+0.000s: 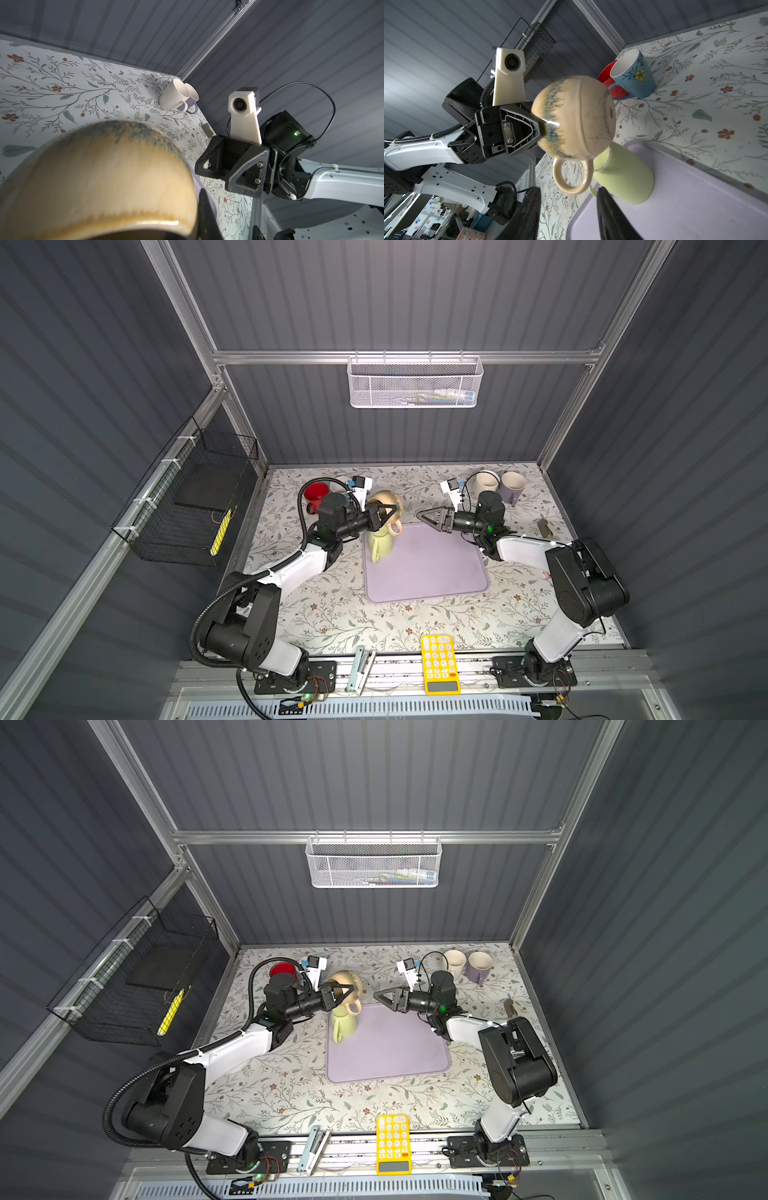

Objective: Turn the mug right side up
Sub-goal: 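Release the right gripper while the left gripper carries the cream mug away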

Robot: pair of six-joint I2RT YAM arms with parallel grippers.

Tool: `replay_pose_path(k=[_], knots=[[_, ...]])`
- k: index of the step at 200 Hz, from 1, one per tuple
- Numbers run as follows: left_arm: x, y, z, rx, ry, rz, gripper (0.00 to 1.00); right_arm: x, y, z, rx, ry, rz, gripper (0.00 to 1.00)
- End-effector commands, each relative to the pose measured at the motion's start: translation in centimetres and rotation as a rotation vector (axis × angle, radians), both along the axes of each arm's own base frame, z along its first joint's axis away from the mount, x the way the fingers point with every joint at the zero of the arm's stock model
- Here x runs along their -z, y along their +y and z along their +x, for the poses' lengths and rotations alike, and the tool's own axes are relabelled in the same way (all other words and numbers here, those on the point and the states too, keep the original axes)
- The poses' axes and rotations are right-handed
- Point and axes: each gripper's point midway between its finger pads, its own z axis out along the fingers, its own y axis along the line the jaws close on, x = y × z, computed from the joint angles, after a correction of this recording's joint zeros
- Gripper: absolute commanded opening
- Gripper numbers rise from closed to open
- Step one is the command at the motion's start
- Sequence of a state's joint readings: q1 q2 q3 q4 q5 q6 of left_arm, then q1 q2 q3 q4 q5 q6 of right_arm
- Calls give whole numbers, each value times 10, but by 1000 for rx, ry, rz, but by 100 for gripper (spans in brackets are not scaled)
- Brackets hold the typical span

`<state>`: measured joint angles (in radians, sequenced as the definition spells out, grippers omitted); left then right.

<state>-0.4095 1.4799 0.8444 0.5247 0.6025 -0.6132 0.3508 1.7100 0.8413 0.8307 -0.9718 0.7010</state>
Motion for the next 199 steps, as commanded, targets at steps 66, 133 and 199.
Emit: replay_pose_path(k=[66, 133, 199], knots=[[-55, 28, 13, -92, -155, 209, 0, 13, -8, -6, 30, -9, -87, 45], [-50, 57, 22, -156, -90, 372, 0, 21, -10, -7, 38, 3, -113, 44], [-39, 99, 37, -228, -16, 515, 0, 28, -13, -8, 46, 15, -133, 43]])
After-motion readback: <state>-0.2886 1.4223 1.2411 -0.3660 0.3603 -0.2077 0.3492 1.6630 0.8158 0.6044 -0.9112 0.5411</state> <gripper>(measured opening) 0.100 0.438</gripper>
